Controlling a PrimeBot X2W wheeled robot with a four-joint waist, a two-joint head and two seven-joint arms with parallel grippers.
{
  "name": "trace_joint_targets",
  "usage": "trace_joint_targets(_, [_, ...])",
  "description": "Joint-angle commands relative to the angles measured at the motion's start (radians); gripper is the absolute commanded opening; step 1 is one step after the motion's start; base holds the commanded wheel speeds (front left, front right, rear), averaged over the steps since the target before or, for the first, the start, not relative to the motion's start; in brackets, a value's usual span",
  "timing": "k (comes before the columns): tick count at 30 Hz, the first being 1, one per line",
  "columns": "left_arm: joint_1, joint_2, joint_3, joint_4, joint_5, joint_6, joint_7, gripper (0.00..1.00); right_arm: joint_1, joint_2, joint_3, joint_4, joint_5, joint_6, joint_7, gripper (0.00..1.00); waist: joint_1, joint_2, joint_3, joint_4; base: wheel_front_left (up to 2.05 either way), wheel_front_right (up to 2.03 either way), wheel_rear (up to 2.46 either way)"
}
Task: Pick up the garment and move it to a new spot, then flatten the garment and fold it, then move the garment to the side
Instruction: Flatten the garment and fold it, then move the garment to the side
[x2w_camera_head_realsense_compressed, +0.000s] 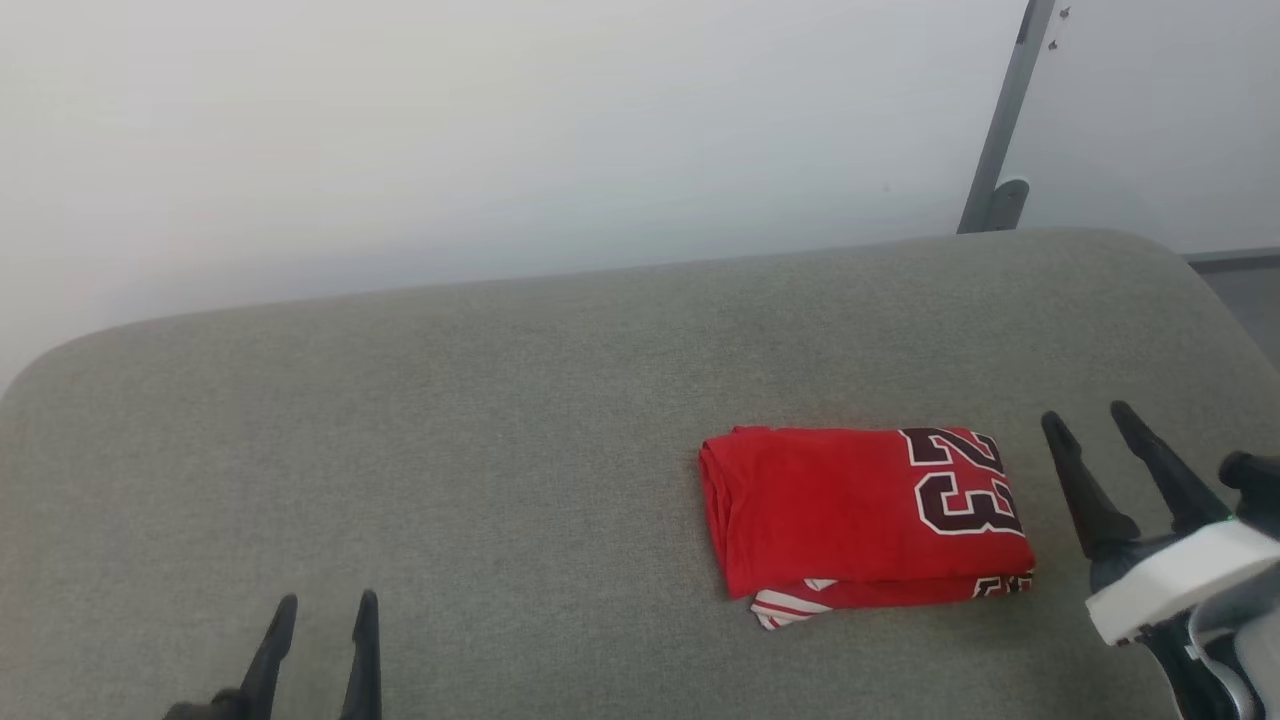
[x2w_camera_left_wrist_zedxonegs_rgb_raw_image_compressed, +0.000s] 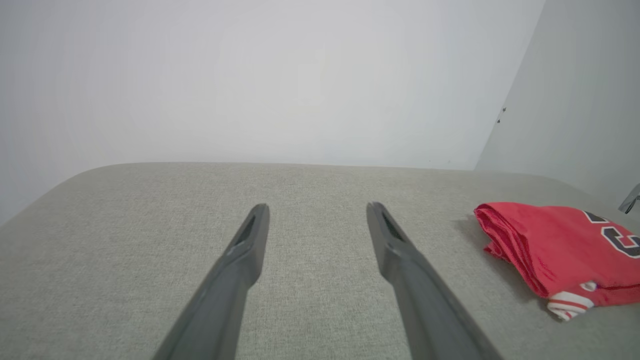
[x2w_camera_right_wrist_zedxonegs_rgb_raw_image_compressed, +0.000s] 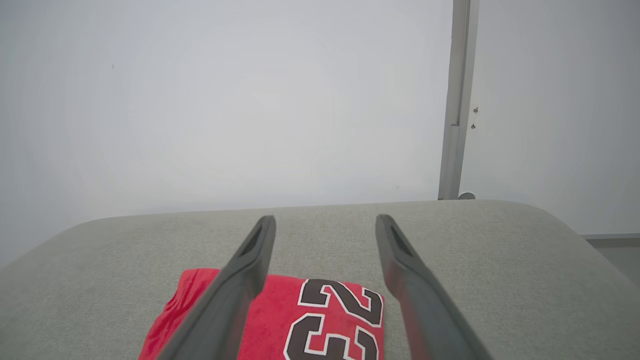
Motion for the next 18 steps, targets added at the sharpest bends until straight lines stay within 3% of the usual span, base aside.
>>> trace_joint_targets(1, [0.021, -0.003, 0.004, -0.011, 0.006, -0.003, -0.005, 1.00, 0.019, 0.004, -0.011, -0.011, -0.009, 0.000, -0.005, 1.00, 0.0000, -0.0001, -0.004, 0.004, 0.00, 0.00, 0.00])
trace_joint_targets(18, [0.089, -0.013, 0.014, -0.091, 0.013, -0.003, -0.005, 1.00, 0.154, -0.001, -0.111, -0.100, -0.046, 0.000, 0.001, 1.00, 0.0000, -0.0001, -0.008, 0.044, 0.00, 0.00, 0.00])
